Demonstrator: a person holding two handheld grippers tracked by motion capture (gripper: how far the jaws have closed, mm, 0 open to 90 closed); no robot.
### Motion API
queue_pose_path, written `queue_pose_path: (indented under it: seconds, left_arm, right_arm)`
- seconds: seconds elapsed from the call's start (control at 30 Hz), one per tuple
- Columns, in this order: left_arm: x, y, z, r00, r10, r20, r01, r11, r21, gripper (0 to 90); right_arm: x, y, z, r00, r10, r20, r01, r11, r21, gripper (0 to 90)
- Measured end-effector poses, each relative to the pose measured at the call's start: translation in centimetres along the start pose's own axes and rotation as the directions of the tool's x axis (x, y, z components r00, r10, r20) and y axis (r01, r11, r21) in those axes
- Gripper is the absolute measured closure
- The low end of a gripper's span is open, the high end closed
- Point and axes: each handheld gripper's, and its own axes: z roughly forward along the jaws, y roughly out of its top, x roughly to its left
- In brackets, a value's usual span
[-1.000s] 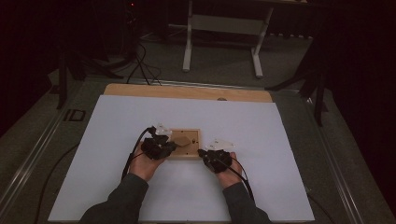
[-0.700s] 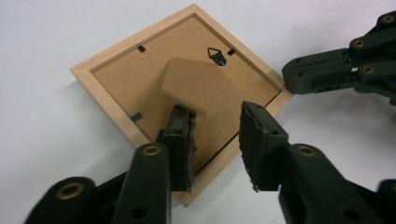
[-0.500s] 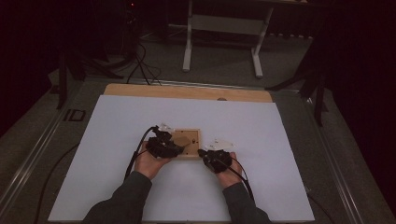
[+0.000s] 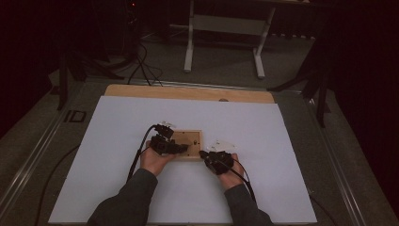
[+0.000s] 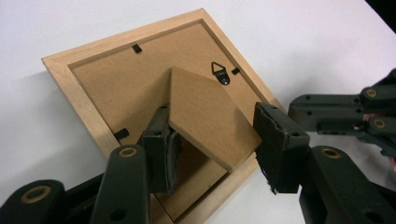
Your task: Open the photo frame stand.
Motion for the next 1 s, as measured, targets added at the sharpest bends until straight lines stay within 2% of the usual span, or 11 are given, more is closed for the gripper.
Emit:
queue_pose_path:
  seconds: [0.07, 0.33, 0.6, 0.77, 1.0]
  left_arm:
    - [0.06, 0.07, 0.08, 0.9999, -0.012, 0.006, 0.012, 0.9999, -0.004, 51.7]
    - [0.09, 0.3, 0.24, 0.9999, -0.011, 0.013, 0.011, 0.9999, 0.0, 49.8]
    - [0.26, 0.58, 0.42, 0.9989, -0.04, 0.023, 0.04, 0.9992, 0.006, 49.9]
    - [0.18, 0.64, 0.48, 0.9988, -0.047, 0.015, 0.047, 0.9988, -0.009, 50.9]
    - [0.44, 0.74, 0.46, 0.9972, -0.066, 0.034, 0.067, 0.9978, -0.004, 50.8]
  right_arm:
    - [0.0, 0.0, 0.0, 1.0, 0.0, 0.0, 0.0, 1.0, 0.0, 89.9]
    - [-0.01, 0.0, 0.0, 1.0, 0.0, -0.001, 0.0, 1.0, 0.0, 89.9]
    - [0.0, 0.0, 0.0, 1.0, 0.0, 0.0, 0.0, 1.0, 0.0, 89.9]
    - [0.0, 0.01, 0.01, 1.0, -0.001, -0.001, 0.001, 1.0, 0.0, 89.9]
    - [0.01, 0.01, 0.02, 1.0, -0.002, -0.002, 0.002, 1.0, -0.001, 89.9]
